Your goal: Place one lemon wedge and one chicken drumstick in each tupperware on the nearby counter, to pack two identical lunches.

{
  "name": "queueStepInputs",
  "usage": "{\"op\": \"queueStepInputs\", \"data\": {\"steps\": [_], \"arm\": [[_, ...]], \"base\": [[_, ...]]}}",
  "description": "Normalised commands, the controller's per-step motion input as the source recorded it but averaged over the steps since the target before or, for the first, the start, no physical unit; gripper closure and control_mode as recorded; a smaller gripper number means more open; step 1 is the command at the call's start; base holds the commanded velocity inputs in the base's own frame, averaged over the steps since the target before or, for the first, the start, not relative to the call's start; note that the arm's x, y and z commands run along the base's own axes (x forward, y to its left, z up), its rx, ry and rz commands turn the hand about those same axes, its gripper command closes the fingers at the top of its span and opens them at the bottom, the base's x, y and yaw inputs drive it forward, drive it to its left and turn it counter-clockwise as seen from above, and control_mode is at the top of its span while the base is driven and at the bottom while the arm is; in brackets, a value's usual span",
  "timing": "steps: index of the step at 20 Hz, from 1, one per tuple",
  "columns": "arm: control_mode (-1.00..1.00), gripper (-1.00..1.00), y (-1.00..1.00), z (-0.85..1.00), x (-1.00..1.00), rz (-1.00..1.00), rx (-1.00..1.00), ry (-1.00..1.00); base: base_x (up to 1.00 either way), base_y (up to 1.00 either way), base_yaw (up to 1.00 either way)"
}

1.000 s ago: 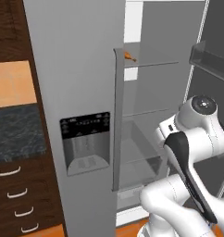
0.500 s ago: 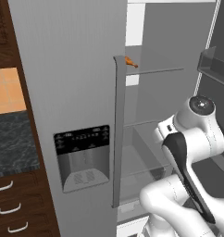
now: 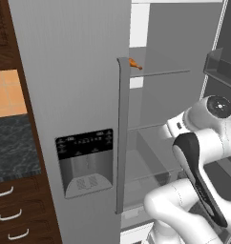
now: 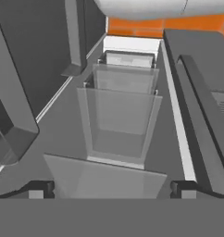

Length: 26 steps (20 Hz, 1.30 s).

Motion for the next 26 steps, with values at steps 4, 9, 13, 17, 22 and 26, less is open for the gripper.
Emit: {"op": "queueStepInputs", "data": {"steps": [4,9,13,17,22,26], "arm": [[-1.00,-1.00,0.01,0.89,0.33,0.16,0.04,-0.16],[-1.00,-1.00,0.13,0.89,0.33,0.11,0.00,-0.10],[-1.00,-1.00,0.12,0.82,0.46,0.06,0.00,-0.02],[-1.00,-1.00,0.00,0.55,0.55,0.04,0.04,0.00],[-1.00,-1.00,0.00,0.23,0.68,0.05,0.09,0.00],[-1.00,-1.00,0.00,0.00,0.87,0.07,0.13,0.06]], "base": [[0.00,0.00,0.00],[0.00,0.00,0.00],[0.00,0.00,0.00],[0.00,0.00,0.00],[0.00,0.00,0.00],[0.00,0.00,0.00]]}}
